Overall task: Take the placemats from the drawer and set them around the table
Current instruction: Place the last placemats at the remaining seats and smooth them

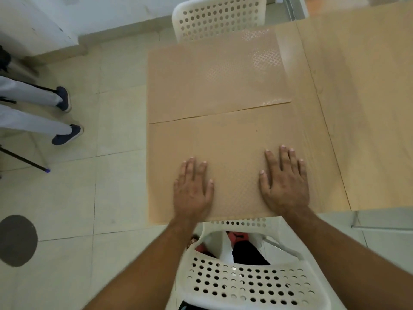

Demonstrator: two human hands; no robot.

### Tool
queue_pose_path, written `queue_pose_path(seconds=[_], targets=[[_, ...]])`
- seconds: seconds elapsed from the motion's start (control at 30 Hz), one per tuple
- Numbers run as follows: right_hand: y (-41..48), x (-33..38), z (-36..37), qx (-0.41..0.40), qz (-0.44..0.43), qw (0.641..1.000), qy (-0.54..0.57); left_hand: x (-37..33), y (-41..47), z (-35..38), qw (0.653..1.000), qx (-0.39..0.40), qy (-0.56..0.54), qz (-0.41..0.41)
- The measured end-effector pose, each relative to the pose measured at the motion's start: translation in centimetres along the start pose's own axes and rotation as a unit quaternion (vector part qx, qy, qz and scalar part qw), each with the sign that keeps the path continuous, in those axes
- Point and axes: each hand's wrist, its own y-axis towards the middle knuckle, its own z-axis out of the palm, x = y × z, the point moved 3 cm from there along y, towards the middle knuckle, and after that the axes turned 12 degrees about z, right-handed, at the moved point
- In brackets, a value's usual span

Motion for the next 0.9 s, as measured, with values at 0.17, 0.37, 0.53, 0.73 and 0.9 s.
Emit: queue_pose_path(seconds=[0.17, 0.37, 0.53, 0.73, 0.9], targets=[[0.0, 0.1, 0.1, -0.002, 0.005, 1.000, -0.003, 5.6, -1.5, -1.6, 0.999, -0.027, 0.016, -0.037], [0.0, 0.2, 0.1, 0.011, 0.012, 1.000, -0.007, 5.4, -1.5, -1.5, 0.999, -0.028, 0.011, -0.040], [-0.9, 5.9, -0.6, 0.028, -0.045, 0.999, 0.002, 5.4, -1.4, -1.4, 0.999, -0.027, 0.009, -0.043], [0.4, 17.6, 0.9, 0.049, -0.139, 0.989, 0.020, 5.4, -1.5, -1.4, 0.999, -0.035, 0.012, -0.033], [2.6, 19.9, 2.7, 0.044, -0.130, 0.990, -0.012, 6.0, -1.4, -1.2, 0.999, -0.032, 0.007, -0.035]])
